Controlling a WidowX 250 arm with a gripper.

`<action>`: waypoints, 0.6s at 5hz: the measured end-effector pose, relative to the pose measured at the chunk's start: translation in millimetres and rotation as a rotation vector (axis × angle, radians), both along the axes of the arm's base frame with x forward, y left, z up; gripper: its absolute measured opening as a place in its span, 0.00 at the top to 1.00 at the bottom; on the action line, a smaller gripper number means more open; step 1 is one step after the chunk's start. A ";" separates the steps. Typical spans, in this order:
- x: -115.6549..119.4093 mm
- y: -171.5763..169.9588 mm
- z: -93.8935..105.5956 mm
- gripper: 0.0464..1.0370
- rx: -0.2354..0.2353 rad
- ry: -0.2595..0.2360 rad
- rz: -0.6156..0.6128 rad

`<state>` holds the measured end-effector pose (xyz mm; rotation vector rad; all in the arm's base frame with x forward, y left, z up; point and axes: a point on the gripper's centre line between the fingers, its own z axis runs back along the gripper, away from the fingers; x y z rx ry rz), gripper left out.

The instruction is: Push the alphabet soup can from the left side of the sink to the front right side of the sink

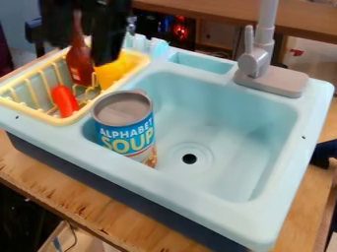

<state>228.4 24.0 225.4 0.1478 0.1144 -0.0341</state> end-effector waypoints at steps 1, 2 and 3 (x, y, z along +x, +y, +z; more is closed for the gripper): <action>-2.1 45.6 -1.4 0.04 0.009 -0.007 -0.046; -0.1 63.4 -2.7 0.04 0.043 -0.028 -0.063; 6.1 73.3 -12.1 0.04 0.030 -0.047 -0.071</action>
